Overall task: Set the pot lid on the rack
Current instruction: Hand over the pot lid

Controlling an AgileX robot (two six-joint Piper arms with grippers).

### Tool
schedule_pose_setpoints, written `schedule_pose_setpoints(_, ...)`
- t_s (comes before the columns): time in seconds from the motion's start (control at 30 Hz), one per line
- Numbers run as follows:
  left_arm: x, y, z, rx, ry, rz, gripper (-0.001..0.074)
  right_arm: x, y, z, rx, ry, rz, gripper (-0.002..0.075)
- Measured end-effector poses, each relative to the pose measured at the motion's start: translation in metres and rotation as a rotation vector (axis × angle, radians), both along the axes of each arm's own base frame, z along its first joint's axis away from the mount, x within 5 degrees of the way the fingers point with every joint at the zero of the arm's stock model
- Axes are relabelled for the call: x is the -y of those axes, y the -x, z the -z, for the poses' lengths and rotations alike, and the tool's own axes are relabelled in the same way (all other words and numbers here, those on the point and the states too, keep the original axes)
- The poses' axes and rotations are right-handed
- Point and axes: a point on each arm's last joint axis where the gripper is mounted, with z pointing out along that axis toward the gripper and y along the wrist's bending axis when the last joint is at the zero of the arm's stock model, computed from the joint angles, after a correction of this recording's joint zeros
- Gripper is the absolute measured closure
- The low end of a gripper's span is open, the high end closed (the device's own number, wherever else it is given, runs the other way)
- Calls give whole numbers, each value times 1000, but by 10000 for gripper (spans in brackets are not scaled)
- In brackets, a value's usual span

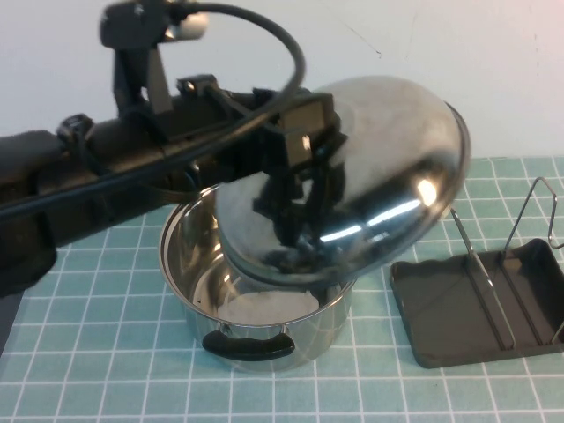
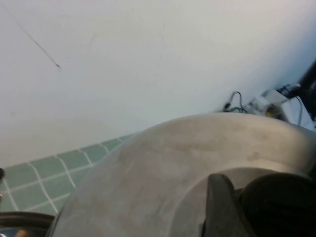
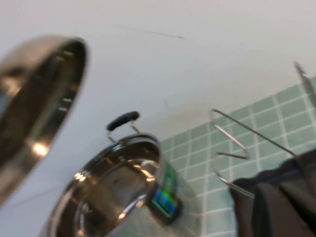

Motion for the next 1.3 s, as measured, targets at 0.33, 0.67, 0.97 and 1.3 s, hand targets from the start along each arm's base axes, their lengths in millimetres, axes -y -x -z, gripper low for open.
schedule_pose_setpoints(0.33, 11, -4, 14, -88, 28, 94, 410, -21, -57, -75, 47, -103, -283, 609)
schedule_pose_setpoints(0.67, -9, -14, 13, -105, 64, 86, 410, -35, -100, -100, -57, -249, -494, 314)
schedule_pose_setpoints(0.97, -9, -11, 12, -110, 75, 126, 410, -41, -127, -104, -187, -387, -593, 295)
schedule_pose_setpoints(1.3, -6, -8, 11, -111, 85, 174, 410, -43, -137, -101, -244, -437, -628, 295)
